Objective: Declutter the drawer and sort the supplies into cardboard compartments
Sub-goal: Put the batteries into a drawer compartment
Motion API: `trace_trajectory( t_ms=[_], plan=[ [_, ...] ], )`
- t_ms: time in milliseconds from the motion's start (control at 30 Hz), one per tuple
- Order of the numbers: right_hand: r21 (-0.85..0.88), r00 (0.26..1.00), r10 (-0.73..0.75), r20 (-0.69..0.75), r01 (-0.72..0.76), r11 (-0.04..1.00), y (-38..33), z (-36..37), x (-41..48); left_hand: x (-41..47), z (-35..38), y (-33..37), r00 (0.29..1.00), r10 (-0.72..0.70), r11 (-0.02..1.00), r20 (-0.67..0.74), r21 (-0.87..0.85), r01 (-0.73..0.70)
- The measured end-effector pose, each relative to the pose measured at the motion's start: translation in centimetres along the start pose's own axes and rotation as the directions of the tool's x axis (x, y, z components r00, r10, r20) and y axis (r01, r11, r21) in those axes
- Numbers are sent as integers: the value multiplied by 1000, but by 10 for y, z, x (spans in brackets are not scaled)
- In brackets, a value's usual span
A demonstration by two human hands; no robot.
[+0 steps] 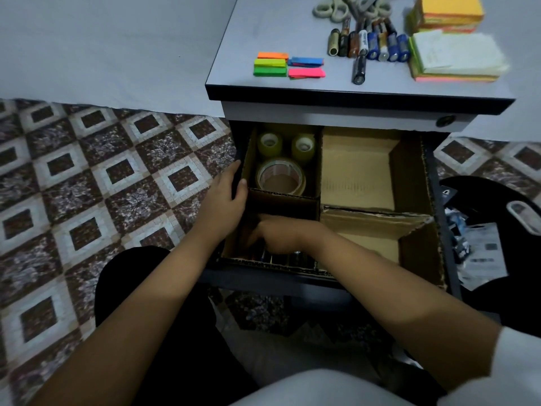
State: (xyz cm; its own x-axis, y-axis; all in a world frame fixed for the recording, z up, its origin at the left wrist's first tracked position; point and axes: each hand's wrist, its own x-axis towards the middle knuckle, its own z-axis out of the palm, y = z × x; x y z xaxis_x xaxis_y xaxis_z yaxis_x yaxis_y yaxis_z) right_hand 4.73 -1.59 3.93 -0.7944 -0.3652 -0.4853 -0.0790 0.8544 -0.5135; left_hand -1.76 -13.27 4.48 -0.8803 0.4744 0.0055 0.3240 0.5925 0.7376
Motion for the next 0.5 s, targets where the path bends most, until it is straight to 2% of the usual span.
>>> trace_trajectory(
  t_ms=[100, 267, 500],
  plan=[
    [-22, 998, 59, 28, -58, 998, 1, 2, 1, 0, -1, 1, 1000, -2, 1000, 8, -17, 2],
    [43, 998, 45, 39, -47, 998, -1, -6, -6, -1, 0, 0, 1000, -9, 1000, 16, -26, 10],
    [198, 991, 73, -115, -49, 979, -7, -25, -27, 0, -1, 1, 1000, -4, 1000, 22, 4, 4]
  ],
)
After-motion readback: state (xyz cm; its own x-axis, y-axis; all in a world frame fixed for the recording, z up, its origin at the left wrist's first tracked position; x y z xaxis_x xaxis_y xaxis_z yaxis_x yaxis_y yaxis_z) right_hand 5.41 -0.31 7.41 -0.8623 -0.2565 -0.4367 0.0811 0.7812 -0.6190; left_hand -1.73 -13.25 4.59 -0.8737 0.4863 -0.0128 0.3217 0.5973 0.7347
